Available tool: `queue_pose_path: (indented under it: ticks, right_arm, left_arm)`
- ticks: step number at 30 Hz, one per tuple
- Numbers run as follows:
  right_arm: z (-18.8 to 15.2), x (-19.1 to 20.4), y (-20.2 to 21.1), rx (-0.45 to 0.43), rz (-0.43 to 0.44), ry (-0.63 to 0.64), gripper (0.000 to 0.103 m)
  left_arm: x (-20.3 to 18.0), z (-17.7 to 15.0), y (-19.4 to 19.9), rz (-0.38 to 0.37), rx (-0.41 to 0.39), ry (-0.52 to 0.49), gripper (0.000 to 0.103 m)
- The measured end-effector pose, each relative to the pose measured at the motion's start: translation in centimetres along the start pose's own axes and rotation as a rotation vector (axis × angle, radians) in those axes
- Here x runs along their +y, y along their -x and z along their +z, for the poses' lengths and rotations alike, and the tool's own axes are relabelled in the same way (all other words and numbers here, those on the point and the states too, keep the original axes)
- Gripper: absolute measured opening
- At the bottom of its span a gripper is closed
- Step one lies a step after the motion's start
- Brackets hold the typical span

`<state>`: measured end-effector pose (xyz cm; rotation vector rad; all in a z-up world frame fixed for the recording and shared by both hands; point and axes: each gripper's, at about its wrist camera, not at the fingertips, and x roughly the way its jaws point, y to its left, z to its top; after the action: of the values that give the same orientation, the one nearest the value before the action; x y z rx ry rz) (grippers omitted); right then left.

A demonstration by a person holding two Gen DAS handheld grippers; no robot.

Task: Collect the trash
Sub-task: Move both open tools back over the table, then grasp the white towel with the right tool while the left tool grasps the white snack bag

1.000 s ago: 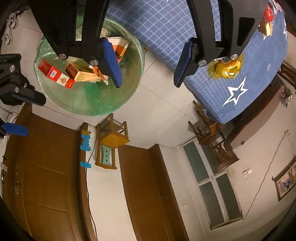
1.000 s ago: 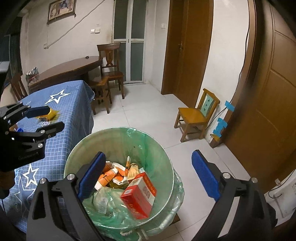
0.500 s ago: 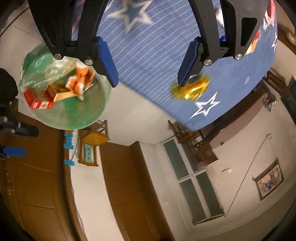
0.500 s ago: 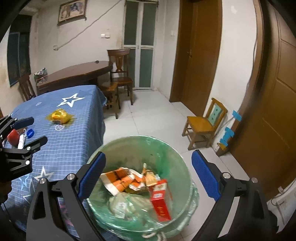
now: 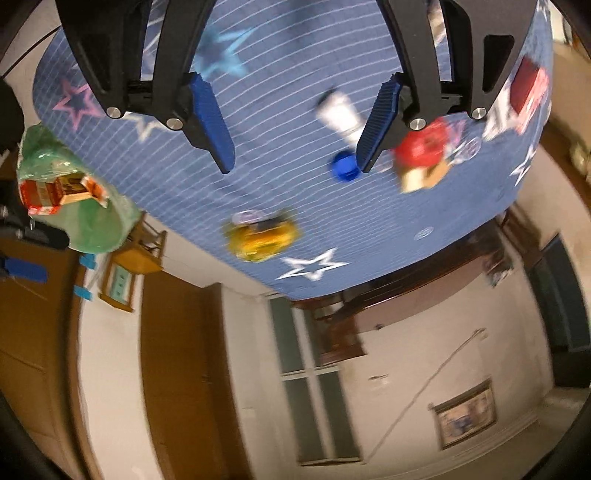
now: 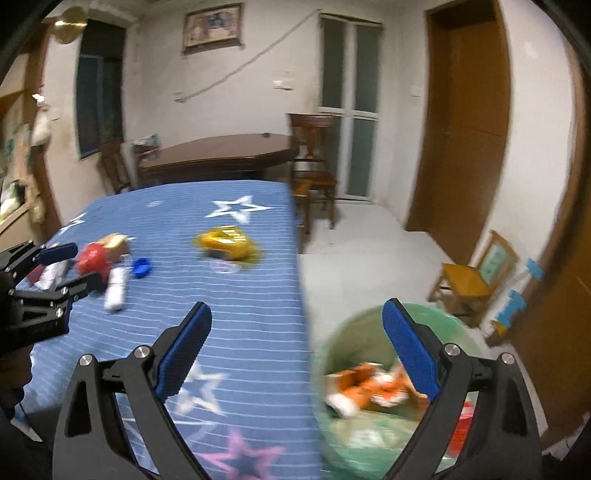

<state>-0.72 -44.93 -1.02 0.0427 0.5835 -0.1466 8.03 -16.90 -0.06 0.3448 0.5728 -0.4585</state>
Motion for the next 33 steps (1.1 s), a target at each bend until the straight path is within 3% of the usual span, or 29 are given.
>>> queue_pose_path:
  ticks: [7, 12, 16, 23, 30, 31, 33]
  right_arm:
    - [-0.5, 10.1, -1.9, 0.035, 0.264, 0.193, 0.088]
    - [-1.7, 17.9, -1.9, 0.010, 0.399, 0.419, 0.088]
    - [-2.0, 24.1, -2.2, -0.002, 0.550, 0.614, 0.088]
    - [-2.3, 31.7, -5.0, 0.029, 0.701, 0.899, 0.093]
    - [-2.4, 35.9, -8.3, 0.080, 0.780, 0.956, 0.092]
    - [-2.5, 36.3, -8.6, 0.093, 0.788, 0.961, 0.090]
    - [-2.8, 36.8, -9.1, 0.154, 0.833, 0.967, 0.071]
  left_arm:
    - [12.5, -1.8, 2.9, 0.091, 0.075, 0.212, 0.072]
    - [20.1, -3.3, 3.3, 0.187, 0.161, 0.251, 0.075]
    - [24.1, -5.3, 1.4, 0.167, 0.268, 0.287, 0.075]
    - [27.0, -8.1, -3.0, 0.181, 0.368, 0.348, 0.075]
    - [27.6, -9.4, -6.3, 0.162, 0.405, 0.399, 0.073]
    - [27.4, -9.4, -6.6, 0.161, 0.409, 0.395, 0.067]
    - [27.5, -9.7, -7.3, 0.154, 0.424, 0.399, 0.055]
